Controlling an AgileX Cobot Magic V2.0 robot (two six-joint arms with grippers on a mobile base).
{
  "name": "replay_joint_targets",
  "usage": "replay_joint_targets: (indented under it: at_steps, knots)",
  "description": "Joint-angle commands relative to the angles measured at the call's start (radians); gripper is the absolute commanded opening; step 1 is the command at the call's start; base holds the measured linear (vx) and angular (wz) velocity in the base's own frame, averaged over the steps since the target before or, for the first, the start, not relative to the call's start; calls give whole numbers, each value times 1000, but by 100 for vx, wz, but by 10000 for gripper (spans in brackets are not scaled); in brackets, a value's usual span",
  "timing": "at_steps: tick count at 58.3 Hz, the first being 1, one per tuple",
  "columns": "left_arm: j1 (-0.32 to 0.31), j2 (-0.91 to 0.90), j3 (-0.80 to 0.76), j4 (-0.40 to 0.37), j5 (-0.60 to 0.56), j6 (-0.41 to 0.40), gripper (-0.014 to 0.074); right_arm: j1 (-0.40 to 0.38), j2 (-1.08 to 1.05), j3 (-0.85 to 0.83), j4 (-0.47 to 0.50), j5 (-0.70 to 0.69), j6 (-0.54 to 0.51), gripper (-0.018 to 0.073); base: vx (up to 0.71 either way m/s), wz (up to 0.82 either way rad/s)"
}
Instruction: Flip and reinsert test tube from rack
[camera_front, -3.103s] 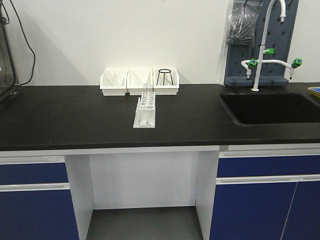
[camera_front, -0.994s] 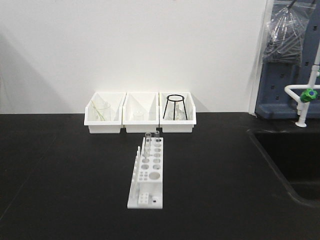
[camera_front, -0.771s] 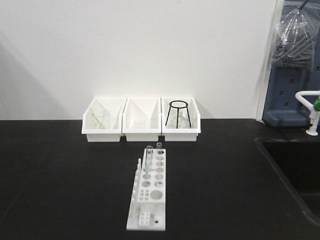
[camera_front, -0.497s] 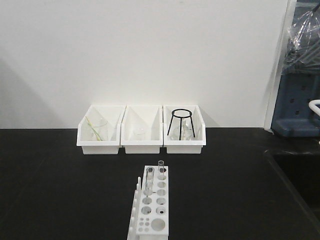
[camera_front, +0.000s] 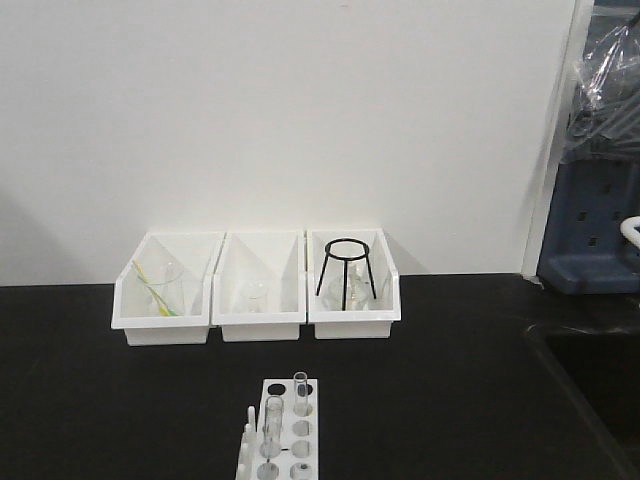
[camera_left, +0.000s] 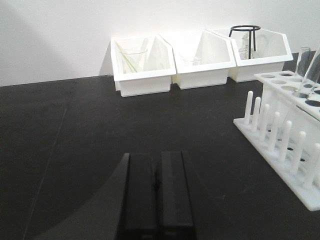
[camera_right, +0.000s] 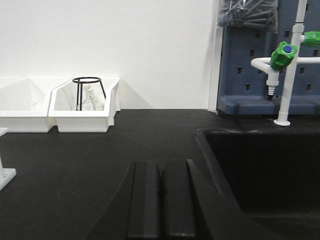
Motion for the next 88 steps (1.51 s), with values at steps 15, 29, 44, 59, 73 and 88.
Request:
replay_joint_targets:
  at_steps: [15, 29, 44, 59, 73, 88]
  knots:
    - [0, -8, -4, -5, -82, -10, -7, -4, -14, 3, -7, -77, -1, -11, 3, -5]
    - [0, -8, -4, -5, -82, -10, -7, -4, -14, 3, -5, -97, 0, -11, 0, 0]
    - [0, -8, -4, -5, -82, -10, -7, -4, -10, -84, 49, -360, 69, -11, 0, 0]
    - [0, -8, -4, -5, -82, -10, -7, -4, 326, -463, 75, -340, -32, -11, 0, 0]
    - [0, -8, -4, -5, -82, -10, -7, -4, 685, -684, 72, -339, -34, -11, 0, 0]
    - [0, -8, -4, -5, -82, -10, -7, -4, 785, -695, 72, -346, -29, 17, 0, 0]
